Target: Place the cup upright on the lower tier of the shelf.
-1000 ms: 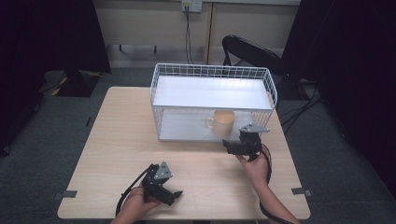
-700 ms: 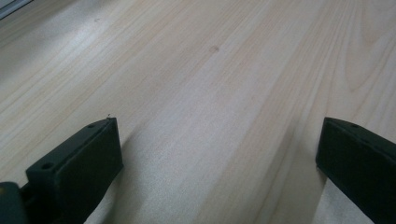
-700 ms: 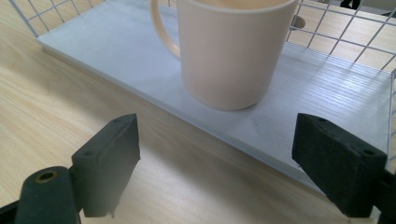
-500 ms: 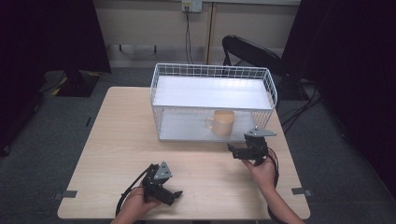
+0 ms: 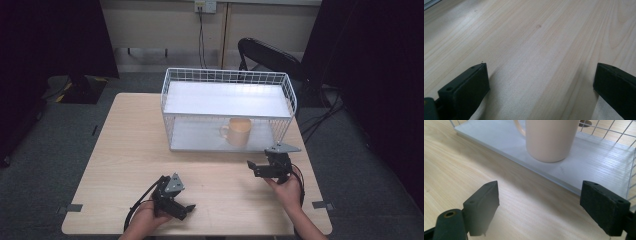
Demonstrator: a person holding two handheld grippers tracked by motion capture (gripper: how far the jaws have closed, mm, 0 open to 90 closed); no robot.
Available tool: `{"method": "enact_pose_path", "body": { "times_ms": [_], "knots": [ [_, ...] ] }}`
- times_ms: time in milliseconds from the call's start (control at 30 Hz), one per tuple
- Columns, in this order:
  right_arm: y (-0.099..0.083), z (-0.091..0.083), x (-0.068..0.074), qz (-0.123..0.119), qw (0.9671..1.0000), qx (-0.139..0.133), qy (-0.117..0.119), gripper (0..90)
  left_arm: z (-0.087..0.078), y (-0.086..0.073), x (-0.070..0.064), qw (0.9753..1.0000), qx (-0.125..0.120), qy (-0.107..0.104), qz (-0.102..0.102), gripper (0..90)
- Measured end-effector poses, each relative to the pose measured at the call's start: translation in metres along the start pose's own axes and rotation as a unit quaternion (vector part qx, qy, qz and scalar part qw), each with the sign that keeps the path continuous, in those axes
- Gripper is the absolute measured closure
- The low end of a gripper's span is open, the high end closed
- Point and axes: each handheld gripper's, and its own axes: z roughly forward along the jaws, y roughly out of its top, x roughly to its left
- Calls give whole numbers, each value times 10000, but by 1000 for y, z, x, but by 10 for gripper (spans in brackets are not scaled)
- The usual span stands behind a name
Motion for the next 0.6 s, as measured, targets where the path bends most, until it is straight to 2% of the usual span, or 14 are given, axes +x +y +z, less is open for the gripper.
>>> {"method": "enact_pose_path", "body": {
  "times_ms": [600],
  "knots": [
    [-24, -18, -11, -3, 9999, 104, 47, 149, 0, 0, 0, 10000, -2, 2, -3, 0]
  ]
}}
